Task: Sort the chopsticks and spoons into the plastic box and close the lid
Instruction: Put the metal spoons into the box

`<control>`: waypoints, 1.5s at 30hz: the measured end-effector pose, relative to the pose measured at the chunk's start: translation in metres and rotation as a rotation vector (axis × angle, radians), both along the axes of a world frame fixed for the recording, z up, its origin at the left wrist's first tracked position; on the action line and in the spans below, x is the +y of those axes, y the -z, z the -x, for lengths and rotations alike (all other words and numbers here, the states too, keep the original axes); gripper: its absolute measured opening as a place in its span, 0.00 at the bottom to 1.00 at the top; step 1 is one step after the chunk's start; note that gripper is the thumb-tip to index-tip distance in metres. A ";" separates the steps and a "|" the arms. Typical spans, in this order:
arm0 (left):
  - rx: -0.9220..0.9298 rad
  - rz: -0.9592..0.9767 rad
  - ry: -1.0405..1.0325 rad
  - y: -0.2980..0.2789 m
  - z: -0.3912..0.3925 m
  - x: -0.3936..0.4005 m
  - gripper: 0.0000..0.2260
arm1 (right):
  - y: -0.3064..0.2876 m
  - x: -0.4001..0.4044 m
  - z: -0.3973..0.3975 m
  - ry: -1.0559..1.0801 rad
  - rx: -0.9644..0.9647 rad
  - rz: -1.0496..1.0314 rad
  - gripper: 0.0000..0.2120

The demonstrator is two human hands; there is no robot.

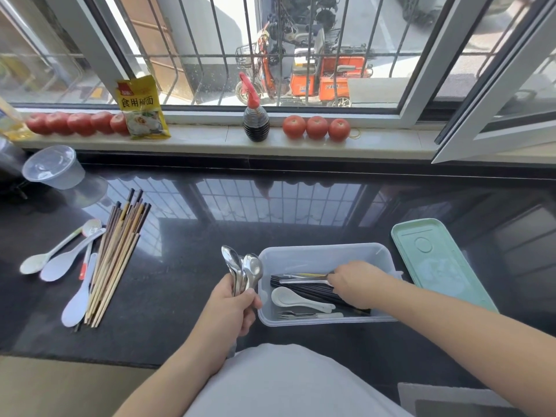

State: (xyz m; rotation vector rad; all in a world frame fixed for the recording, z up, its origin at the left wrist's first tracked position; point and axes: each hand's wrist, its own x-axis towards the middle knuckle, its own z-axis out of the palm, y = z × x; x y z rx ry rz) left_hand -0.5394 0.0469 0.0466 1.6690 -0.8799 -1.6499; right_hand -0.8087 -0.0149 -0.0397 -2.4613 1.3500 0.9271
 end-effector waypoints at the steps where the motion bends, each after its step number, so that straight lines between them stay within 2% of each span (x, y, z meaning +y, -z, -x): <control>1: 0.006 0.004 -0.001 0.000 0.000 0.000 0.05 | -0.007 0.000 0.000 0.071 -0.037 -0.028 0.10; 3: 0.017 0.018 0.010 -0.002 0.002 0.000 0.04 | -0.027 0.002 -0.002 0.290 -0.233 -0.072 0.13; 5: 0.063 0.034 0.026 -0.005 0.005 -0.001 0.06 | -0.050 0.009 -0.013 0.629 -0.627 -0.150 0.13; 7: 0.089 0.069 0.099 -0.006 0.009 -0.001 0.08 | -0.076 0.019 -0.035 0.952 -1.043 -0.343 0.12; 9: 0.057 0.120 0.235 -0.007 0.012 0.000 0.09 | -0.089 0.029 -0.056 1.121 -1.279 -0.525 0.14; 11: -0.002 0.162 0.347 -0.008 0.014 0.001 0.09 | -0.090 0.036 -0.072 1.195 -1.348 -0.562 0.16; 14: -0.056 0.188 0.373 -0.010 0.013 0.001 0.08 | -0.087 0.038 -0.078 1.277 -1.306 -0.455 0.14; 18: -0.130 0.210 0.211 -0.009 0.007 0.002 0.03 | -0.094 0.031 -0.047 1.352 -1.391 -0.579 0.07; 21: -0.240 0.252 0.049 -0.005 0.000 -0.002 0.05 | -0.115 0.023 0.003 1.261 -1.494 -0.650 0.04; 23: -0.334 0.269 -0.033 0.000 -0.008 -0.005 0.05 | -0.124 0.019 0.031 1.093 -1.345 -0.570 0.04; 26: -0.311 0.228 -0.081 0.005 -0.015 -0.008 0.07 | -0.097 0.017 0.041 0.744 -0.938 -0.252 0.07; 29: -0.228 0.163 -0.028 0.005 -0.006 -0.005 0.06 | -0.043 0.012 0.029 0.197 -0.591 0.001 0.11; 30: -0.205 0.155 0.006 0.003 -0.002 -0.003 0.05 | -0.028 0.009 0.026 0.070 -0.489 0.042 0.13; 32: -0.187 0.165 0.088 0.001 0.002 0.000 0.04 | -0.012 0.003 0.022 -0.056 -0.372 0.070 0.15; 37: -0.205 0.159 0.132 -0.001 -0.001 0.004 0.04 | 0.006 0.005 0.018 -0.220 -0.080 0.112 0.10; 40: -0.177 0.115 0.084 -0.001 -0.003 0.004 0.04 | 0.001 0.012 0.017 -0.190 0.072 0.081 0.10; 43: -0.148 0.104 0.078 -0.003 0.000 0.003 0.06 | -0.012 0.014 0.018 -0.081 0.032 0.074 0.11; 45: -0.111 0.085 0.070 -0.003 0.003 0.002 0.09 | -0.024 0.013 0.014 0.075 -0.154 0.037 0.10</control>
